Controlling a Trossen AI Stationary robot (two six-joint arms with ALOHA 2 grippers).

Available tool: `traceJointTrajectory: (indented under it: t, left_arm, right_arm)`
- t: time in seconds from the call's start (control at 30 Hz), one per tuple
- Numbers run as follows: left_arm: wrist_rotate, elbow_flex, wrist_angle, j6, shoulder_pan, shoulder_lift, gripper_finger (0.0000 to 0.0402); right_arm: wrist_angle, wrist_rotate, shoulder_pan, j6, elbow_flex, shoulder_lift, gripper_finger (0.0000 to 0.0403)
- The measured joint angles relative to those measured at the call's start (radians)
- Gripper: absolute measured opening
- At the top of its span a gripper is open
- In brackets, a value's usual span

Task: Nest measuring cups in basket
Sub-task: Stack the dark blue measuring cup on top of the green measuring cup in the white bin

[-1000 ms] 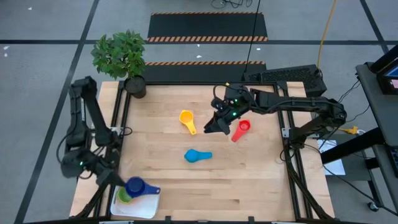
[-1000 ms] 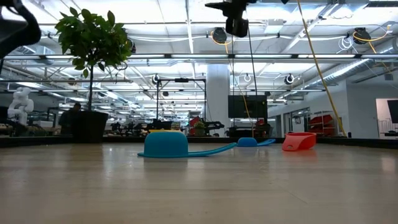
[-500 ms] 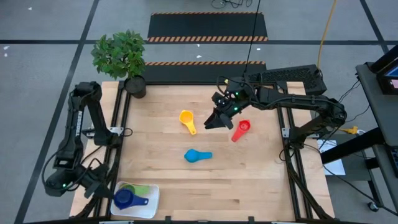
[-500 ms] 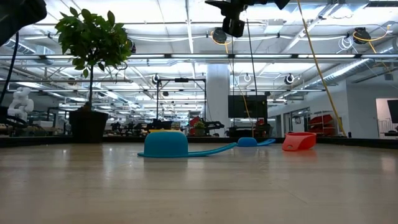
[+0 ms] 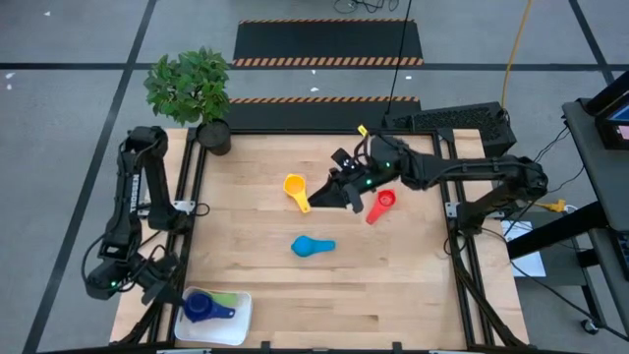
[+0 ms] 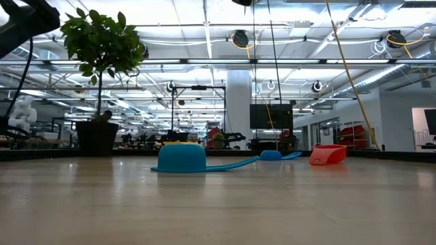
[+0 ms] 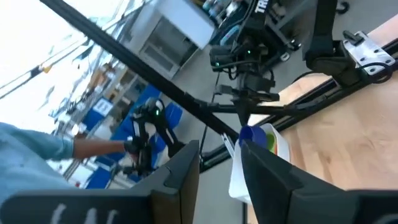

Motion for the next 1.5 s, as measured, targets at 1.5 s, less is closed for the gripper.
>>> traceJointTrajectory:
  t: [1.5]
  left_arm:
    - [0.381, 0.011, 0.007, 0.297, 0.124, -0.068, 0.0113]
  right_arm:
    - [0.110, 0.687, 0.302, 0.044, 0.000, 0.002, 0.0105]
